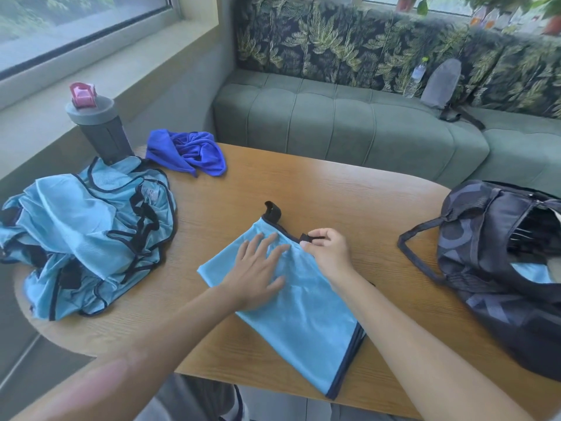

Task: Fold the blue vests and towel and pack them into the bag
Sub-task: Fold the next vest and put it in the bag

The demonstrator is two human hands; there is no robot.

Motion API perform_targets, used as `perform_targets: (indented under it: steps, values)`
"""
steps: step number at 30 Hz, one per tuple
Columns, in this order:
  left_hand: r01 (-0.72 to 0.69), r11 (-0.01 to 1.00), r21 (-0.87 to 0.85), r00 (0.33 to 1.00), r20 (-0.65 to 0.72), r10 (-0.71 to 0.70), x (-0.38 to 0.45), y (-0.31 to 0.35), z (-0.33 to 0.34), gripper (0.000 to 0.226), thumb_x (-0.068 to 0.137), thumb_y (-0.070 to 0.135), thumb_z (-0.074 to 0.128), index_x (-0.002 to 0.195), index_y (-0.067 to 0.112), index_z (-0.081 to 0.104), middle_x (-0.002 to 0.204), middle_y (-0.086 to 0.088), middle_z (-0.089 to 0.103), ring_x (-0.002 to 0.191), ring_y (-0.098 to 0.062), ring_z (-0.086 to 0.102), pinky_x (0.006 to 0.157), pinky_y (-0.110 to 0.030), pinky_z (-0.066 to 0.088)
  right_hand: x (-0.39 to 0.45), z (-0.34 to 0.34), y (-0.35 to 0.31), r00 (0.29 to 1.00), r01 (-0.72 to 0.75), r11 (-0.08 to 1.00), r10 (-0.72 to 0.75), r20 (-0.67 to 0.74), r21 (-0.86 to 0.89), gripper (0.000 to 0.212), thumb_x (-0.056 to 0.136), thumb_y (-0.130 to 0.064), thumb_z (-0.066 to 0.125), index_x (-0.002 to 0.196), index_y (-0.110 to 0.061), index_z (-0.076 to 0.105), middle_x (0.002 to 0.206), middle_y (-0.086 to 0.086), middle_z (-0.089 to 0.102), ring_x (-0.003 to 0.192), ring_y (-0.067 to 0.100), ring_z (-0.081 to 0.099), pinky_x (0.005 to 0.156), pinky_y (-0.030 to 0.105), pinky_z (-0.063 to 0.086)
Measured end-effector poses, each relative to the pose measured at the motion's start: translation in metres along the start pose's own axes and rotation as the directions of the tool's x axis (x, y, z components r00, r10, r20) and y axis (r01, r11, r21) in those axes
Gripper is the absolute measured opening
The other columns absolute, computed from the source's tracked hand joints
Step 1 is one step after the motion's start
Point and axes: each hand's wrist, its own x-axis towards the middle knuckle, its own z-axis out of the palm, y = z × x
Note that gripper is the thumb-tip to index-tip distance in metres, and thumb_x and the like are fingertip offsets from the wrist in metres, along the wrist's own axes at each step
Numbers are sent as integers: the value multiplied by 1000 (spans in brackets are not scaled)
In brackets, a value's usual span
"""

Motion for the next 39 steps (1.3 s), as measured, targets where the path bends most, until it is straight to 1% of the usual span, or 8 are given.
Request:
perform_targets:
  steps: [7,11,16,25,28,32,36,39]
  values:
    - [139,983,122,990,-34,-136,8,28,24,88,93,78,9,164,27,1,171,-10,3,156,-41,-4,122,-63,-2,2,-5,7,985,142,985,-131,108,-99,48,87,1,68,117,-38,65,124,0,67,85,7,57,83,20,48]
    - [112,986,125,993,-48,-107,8,27,25,87,94,78,11,163,28,-6,171,-10,-1,155,-42,-6,121,-64,-2,-3,-20,12,963,258,932,-226,148,-255,64,94,-8,62,147,-40,46,131,-3,41,107,-18,42,81,-3,35]
    - [88,987,132,996,-28,-85,8,26,23,87,93,79,10,162,30,-11,171,-9,-5,155,-41,-7,121,-64,-2,-3,-40,17,953,265,922,-205,224,-284,71,94,-19,66,153,-44,35,137,-6,35,127,-3,31,108,23,24]
    - [-342,911,230,938,145,315,41,-4,5,85,96,80,15,161,34,-15,171,-4,-12,156,-33,-15,126,-55,-4,-18,-95,9,965,233,906,-260,-30,-355,19,102,-21,52,115,-30,62,94,-20,73,85,6,68,64,26,49]
    - [-393,889,234,919,124,374,44,-2,-8,85,96,79,17,164,31,-1,172,-5,1,157,-30,-8,127,-50,1,-39,-106,15,905,411,759,-406,127,-505,18,103,-22,54,115,-29,65,101,-19,70,93,0,63,80,26,53]
    - [-324,945,45,943,-70,327,0,16,-24,65,103,61,32,151,20,44,163,-5,33,154,-27,22,122,-48,27,-75,-109,38,571,813,329,-617,542,-480,23,101,-23,58,122,-18,68,122,-6,66,119,8,57,102,32,48]
    - [-361,931,44,922,-133,364,-77,11,-13,50,105,49,41,142,18,55,153,-4,48,145,-26,40,114,-45,40,-94,-106,57,499,866,125,-264,825,-484,74,101,-70,34,161,-28,24,169,-11,9,155,5,-1,126,26,0]
    - [-373,924,82,927,-23,375,-123,0,-6,65,105,62,34,156,22,40,164,-2,32,154,-23,23,123,-44,25,-100,-112,67,508,861,70,-166,845,-504,87,95,-81,25,162,-32,-2,168,-12,-15,152,6,-21,127,34,-4]
